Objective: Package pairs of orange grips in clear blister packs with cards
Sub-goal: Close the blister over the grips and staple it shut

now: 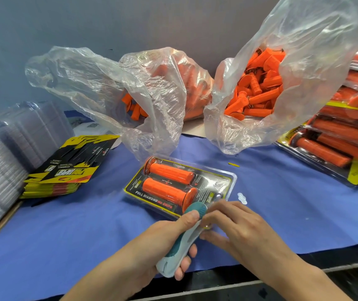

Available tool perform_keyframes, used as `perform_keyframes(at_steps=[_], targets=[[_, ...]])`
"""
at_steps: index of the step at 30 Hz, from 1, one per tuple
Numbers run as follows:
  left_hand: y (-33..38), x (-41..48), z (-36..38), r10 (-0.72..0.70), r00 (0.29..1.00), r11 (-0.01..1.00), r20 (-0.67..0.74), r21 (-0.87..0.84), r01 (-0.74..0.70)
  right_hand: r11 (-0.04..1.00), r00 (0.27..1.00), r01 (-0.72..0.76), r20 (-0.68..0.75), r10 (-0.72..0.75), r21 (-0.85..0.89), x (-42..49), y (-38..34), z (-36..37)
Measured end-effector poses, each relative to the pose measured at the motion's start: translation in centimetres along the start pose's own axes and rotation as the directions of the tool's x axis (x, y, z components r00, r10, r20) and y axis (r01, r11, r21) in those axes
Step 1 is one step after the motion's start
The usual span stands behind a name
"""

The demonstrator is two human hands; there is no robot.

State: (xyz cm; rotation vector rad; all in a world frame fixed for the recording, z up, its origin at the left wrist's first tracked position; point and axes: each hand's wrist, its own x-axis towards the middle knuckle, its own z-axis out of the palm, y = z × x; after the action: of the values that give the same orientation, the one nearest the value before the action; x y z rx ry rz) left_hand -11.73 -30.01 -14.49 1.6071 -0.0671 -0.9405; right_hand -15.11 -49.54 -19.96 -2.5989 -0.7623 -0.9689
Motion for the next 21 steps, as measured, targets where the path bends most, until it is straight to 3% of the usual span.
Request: perform_keyframes(at_steps=[3, 7, 21], targets=[[0.1, 0.0, 0.2, 0.007, 1.0, 1.0, -0.003, -0.018, -0.007, 0.997, 0.998, -0.063, 0.021, 0.064, -0.044, 0.5, -0.3, -0.1], [0.1, 0.0, 0.7, -0.027, 1.0, 0.999, -0.007, -0.045, 0.027, 0.995, 0.99, -0.041, 0.129, 0.054, -0.095, 1.3, -0.5, 0.2], [-0.3, 0.8, 0.5, -0.043, 0.999, 0.99, 0.015, -0.136, 0.045, 0.996, 0.994, -0.089, 0.067, 0.089, -0.001, 1.2, -0.3, 0.3]])
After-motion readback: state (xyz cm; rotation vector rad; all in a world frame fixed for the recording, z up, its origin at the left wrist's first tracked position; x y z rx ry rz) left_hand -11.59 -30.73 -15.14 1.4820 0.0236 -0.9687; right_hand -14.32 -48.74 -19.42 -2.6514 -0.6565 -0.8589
